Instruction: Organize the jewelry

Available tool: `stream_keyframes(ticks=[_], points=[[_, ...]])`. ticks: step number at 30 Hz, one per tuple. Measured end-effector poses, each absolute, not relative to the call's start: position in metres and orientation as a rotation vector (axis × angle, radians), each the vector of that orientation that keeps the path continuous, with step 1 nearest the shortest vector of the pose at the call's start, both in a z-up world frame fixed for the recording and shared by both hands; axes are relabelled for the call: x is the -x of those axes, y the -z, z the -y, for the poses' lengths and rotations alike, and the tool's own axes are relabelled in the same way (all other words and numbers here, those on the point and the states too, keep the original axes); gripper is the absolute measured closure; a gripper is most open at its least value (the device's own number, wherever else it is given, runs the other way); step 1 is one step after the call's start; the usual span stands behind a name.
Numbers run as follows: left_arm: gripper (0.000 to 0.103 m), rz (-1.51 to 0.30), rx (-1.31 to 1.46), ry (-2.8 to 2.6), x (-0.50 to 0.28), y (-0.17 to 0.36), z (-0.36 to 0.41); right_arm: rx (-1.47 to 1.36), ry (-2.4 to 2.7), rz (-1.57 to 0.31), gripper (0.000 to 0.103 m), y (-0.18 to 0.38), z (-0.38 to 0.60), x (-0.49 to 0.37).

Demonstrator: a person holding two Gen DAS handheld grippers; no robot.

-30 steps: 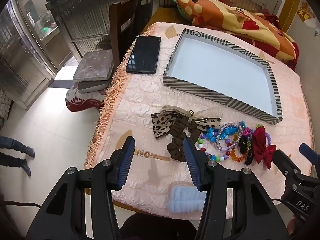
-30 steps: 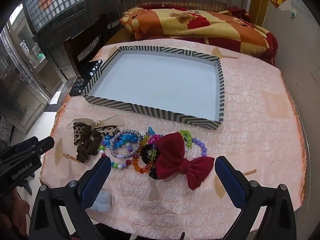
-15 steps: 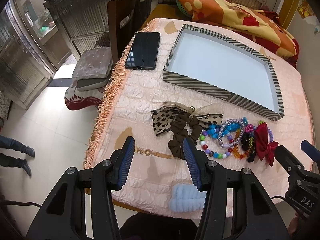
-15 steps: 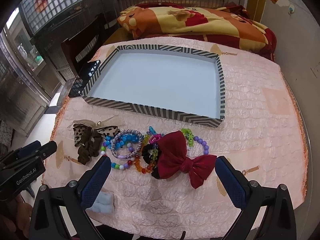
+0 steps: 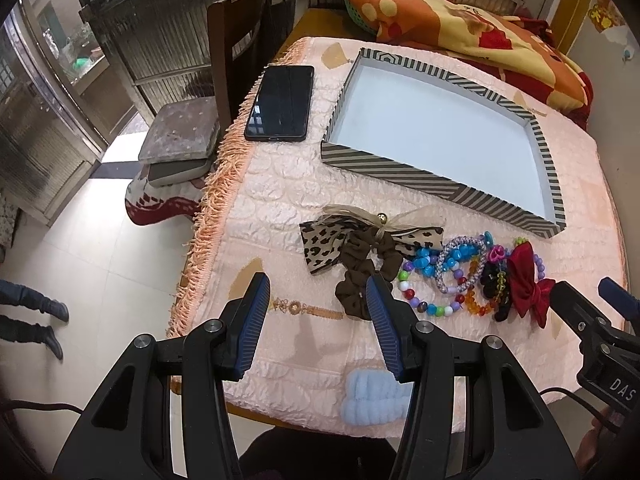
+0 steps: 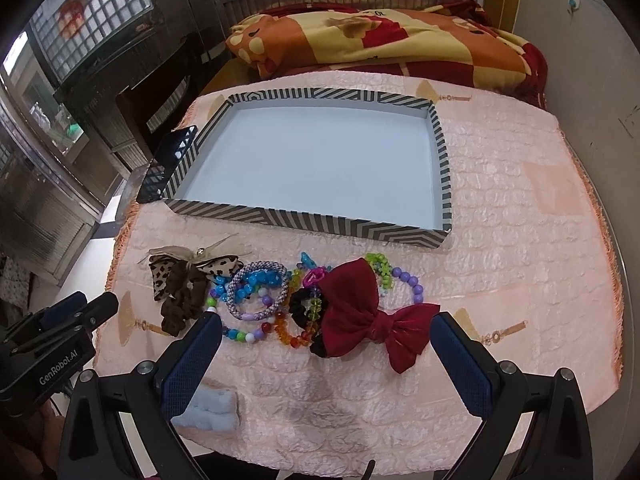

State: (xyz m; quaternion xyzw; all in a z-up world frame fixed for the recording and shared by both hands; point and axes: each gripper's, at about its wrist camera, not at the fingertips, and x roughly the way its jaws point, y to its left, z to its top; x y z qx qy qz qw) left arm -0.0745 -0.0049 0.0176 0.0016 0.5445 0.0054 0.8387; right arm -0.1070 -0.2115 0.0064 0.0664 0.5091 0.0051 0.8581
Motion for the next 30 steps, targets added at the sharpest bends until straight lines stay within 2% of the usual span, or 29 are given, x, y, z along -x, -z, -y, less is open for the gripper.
stream_keyframes(ticks=[30], points=[[0.053, -1.144, -0.013, 0.000, 0.0698, -0.0189, 0.0046, -0.112, -0.006, -1.072, 0.000, -0.0082, 0.2046, 0.1013]])
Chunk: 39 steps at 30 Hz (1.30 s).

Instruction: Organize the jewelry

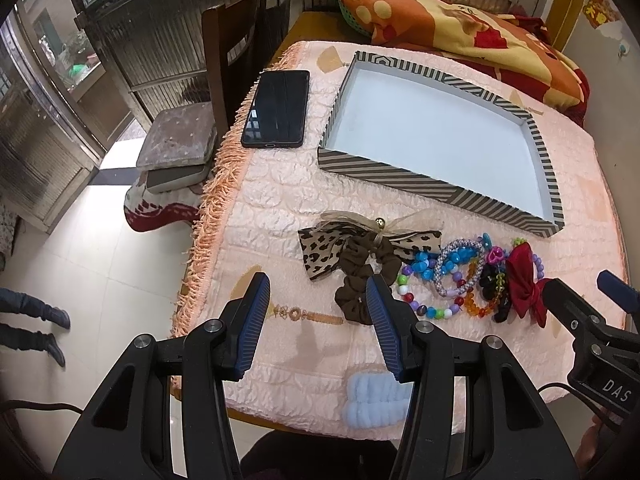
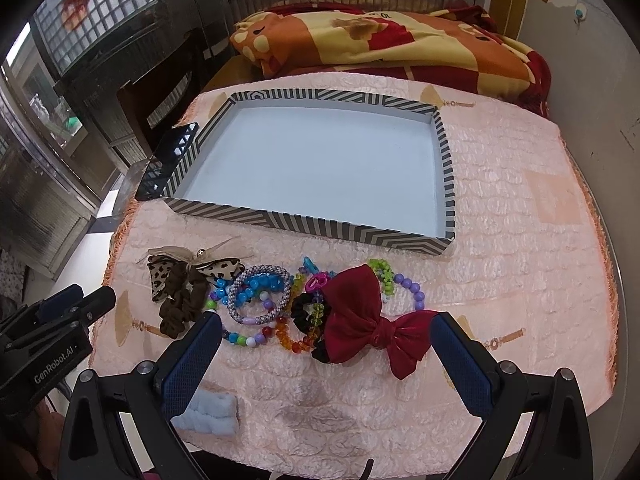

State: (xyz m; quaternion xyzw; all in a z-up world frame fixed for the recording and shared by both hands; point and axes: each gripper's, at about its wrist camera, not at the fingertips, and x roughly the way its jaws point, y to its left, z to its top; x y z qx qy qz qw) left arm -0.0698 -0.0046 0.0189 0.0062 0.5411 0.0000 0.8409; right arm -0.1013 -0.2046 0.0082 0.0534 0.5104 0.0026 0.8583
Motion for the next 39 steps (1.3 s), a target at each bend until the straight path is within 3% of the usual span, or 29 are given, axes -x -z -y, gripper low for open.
stream_keyframes(ticks=[39], points=[[0.053, -1.159, -0.004, -0.001, 0.0657, -0.0182, 0.0035, -0.112, -0.002, -1.088, 0.000, -0.0063, 0.2047, 0.0966]])
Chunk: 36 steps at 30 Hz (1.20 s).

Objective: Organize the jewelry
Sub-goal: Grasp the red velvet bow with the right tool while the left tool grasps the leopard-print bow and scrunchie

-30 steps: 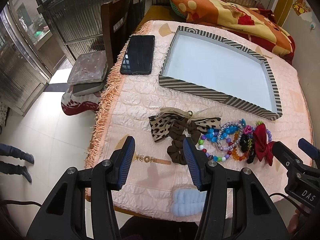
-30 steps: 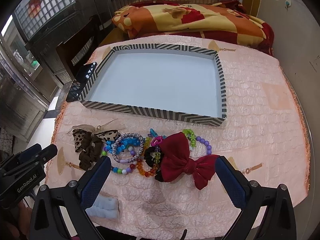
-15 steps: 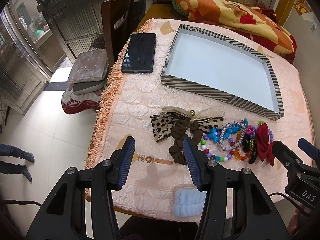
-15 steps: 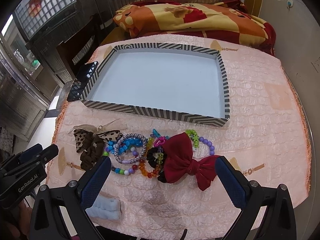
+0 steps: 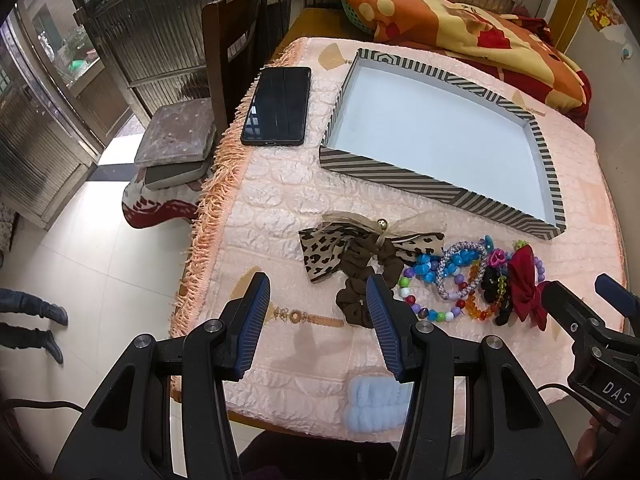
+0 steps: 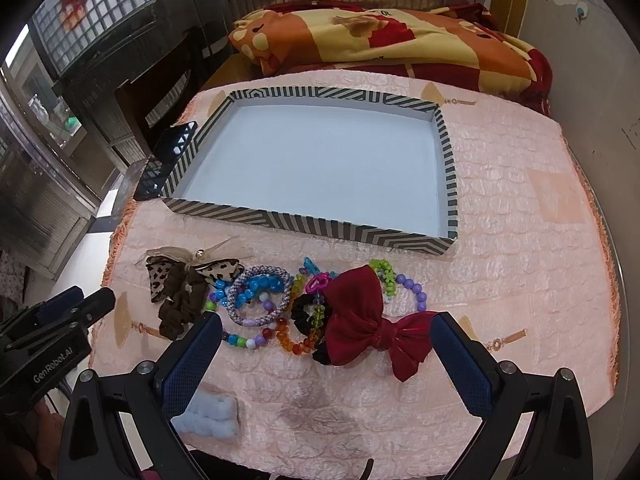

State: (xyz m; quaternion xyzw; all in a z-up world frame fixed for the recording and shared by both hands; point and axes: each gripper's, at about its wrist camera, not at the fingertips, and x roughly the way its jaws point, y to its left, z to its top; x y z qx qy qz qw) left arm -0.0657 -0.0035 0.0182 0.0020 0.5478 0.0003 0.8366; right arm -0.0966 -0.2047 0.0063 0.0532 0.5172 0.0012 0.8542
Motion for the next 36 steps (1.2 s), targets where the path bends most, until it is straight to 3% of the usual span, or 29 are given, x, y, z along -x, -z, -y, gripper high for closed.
stream_keyframes(ticks=[9, 13, 21, 25, 33, 36], points=[[0.053, -1.187, 0.090, 0.014, 0.058, -0.014, -0.023, -0.115, -0.036, -1.082, 0.000, -0.001, 0.223, 0.098], [0.046, -1.220, 0.143, 0.029, 0.052, -0.007, -0.041, -0.140, -0.048, -1.077, 0.000, 0.002, 0.241, 0.101], [0.043, -1.277, 0.143, 0.095, 0.037, 0.014, -0.043, -0.185, -0.041, -1.073, 0.000, 0.011, 0.274, 0.116], [0.042, -1.306, 0.121, 0.131, 0.034, 0.026, -0.029, -0.210, -0.065, -1.091, 0.014, 0.023, 0.273, 0.120], [0.042, -1.336, 0.067, 0.138, 0.026, 0.048, -0.007, -0.188, -0.040, -1.105, 0.017, 0.036, 0.282, 0.124], [0.042, -1.349, 0.045, 0.136, 0.023, 0.056, -0.002, -0.170, -0.061, -1.113, 0.024, 0.043, 0.282, 0.121]])
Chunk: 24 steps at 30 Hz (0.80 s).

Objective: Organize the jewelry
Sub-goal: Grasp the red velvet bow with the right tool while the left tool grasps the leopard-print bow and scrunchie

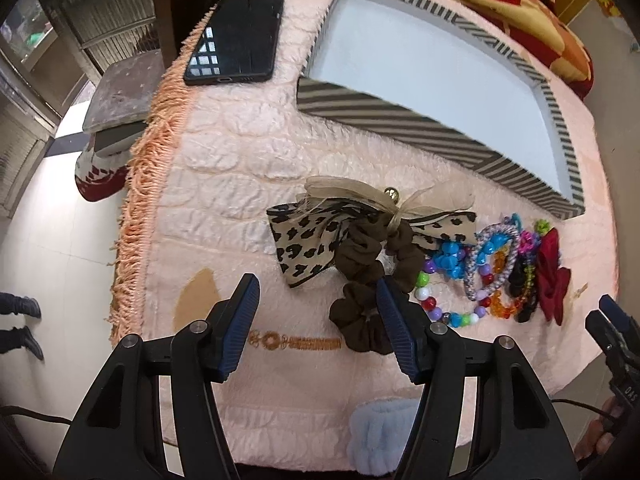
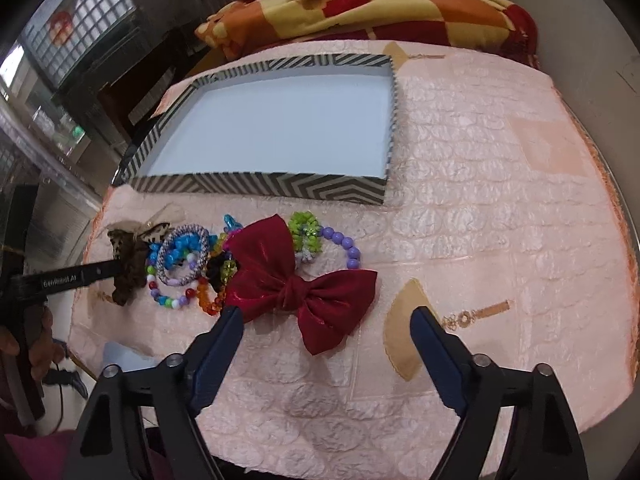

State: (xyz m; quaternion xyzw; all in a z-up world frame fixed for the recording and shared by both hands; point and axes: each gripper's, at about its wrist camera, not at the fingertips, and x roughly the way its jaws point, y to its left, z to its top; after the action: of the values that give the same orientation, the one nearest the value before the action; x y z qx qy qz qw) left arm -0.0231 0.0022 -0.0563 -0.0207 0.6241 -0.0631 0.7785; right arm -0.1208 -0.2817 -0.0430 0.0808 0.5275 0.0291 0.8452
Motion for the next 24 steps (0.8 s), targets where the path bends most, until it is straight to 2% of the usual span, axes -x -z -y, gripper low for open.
stream_keyframes(ticks=[9, 15, 17, 19, 21, 22, 24], points=[[0.042, -1.355, -0.001, 0.154, 0.014, 0.064, 0.003, 0.185, -0.355, -1.098, 0.024, 0.055, 0.251, 0.099], [0.042, -1.371, 0.012, 0.159, 0.011, 0.071, -0.001, 0.339, -0.449, -1.175, 0.024, 0.076, 0.246, 0.078], [0.042, -1.374, 0.011, 0.162, 0.011, 0.072, -0.001, 0.321, -0.479, -1.202, 0.037, 0.082, 0.247, 0.073], [0.041, -1.381, 0.007, 0.163, 0.013, 0.076, -0.001, 0.311, -0.488, -1.227, 0.062, 0.090, 0.245, 0.071], [0.041, -1.382, 0.003, 0.162, 0.012, 0.078, 0.000, 0.298, -0.474, -1.226, 0.068, 0.094, 0.242, 0.072], [0.041, -1.376, -0.004, 0.163, 0.012, 0.079, 0.001, 0.278, -0.474, -1.219, 0.077, 0.093, 0.242, 0.073], [0.045, -1.359, -0.021, 0.175, 0.013, 0.078, 0.003, 0.238, -0.460, -1.215, 0.080, 0.090, 0.242, 0.075]])
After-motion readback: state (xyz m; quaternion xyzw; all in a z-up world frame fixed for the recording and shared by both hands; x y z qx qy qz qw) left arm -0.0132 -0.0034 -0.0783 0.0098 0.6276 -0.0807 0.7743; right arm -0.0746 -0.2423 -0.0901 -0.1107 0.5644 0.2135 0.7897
